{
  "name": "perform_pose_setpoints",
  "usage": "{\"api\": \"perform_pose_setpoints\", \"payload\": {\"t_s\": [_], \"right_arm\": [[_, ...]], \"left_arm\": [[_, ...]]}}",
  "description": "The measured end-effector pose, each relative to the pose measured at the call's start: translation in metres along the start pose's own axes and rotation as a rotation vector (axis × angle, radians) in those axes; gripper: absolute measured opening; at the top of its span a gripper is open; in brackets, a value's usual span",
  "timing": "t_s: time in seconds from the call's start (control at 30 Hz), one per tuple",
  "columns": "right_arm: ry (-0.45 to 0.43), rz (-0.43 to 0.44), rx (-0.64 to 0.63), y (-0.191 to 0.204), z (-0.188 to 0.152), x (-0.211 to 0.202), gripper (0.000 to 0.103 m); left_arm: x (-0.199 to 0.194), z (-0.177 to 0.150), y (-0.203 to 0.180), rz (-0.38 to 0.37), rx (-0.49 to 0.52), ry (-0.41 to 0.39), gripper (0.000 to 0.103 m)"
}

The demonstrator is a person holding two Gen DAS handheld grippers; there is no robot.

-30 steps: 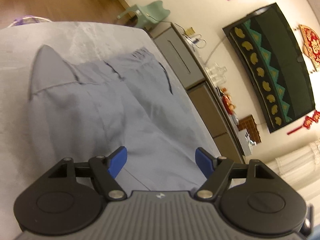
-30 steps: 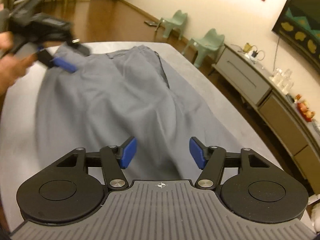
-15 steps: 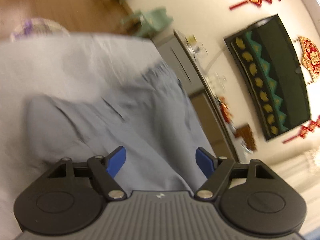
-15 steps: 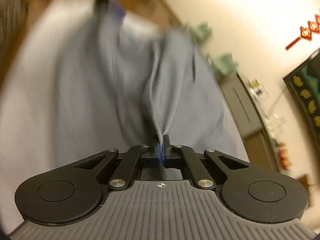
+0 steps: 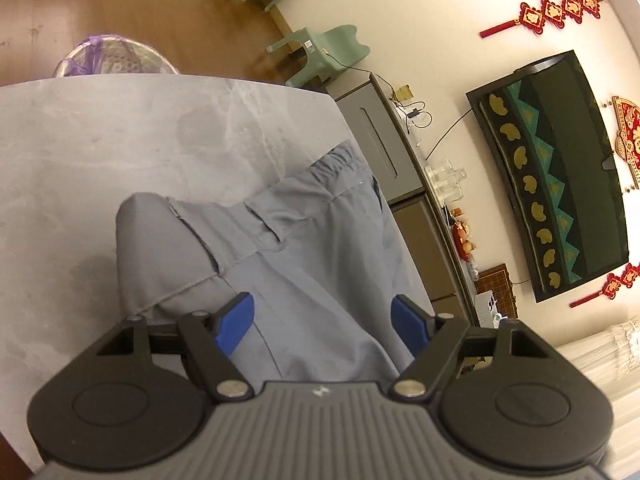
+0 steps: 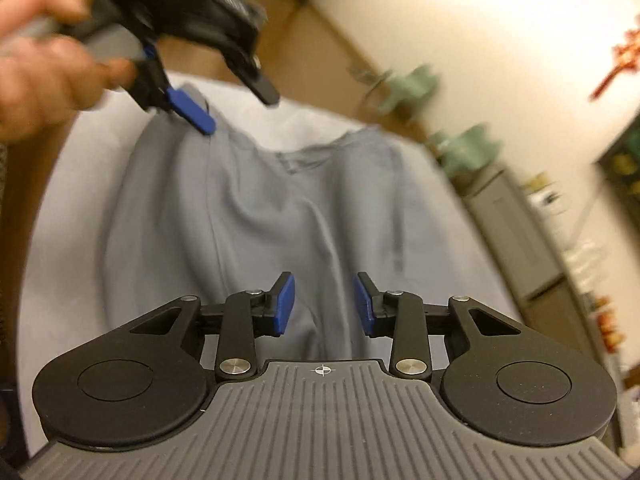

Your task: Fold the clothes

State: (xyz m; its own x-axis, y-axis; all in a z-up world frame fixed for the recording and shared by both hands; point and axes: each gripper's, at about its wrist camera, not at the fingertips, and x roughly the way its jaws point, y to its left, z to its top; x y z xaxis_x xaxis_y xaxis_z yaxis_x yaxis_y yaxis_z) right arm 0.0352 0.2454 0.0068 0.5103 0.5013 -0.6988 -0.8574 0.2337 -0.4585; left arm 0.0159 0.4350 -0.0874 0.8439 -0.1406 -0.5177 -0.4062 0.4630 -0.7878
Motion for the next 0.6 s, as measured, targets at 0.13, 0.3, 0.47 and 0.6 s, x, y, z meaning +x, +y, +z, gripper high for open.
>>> {"api": "perform_pose_setpoints", "payload": {"t_s": [0.13, 0.3, 0.47, 0.6], "right_arm": [[0.145, 0.108, 0.038, -0.022, 0.019, 0.065, 0.008], [-0.137, 0.005, 0.018, -0.016, 0.06, -0.028, 0.0], [0.032, -0.117, -0.146, 0.047, 0.015, 0.022, 0.0], [0.02, -0.135, -0.067, 0.058, 0.014, 0.027, 0.0]], "left_arm": [[-0.004, 0.001, 0.005, -0.014, 0.005, -0.014, 0.077], [-0.019, 0.014, 0.02, -0.05, 0.001, -0.087, 0.078], [-0.007, 0.026, 0.038, -0.081, -0.102, -0.032, 0.078], [-0.031, 0.022, 0.027, -0.088, -0.023, -0.068, 0.078]]}}
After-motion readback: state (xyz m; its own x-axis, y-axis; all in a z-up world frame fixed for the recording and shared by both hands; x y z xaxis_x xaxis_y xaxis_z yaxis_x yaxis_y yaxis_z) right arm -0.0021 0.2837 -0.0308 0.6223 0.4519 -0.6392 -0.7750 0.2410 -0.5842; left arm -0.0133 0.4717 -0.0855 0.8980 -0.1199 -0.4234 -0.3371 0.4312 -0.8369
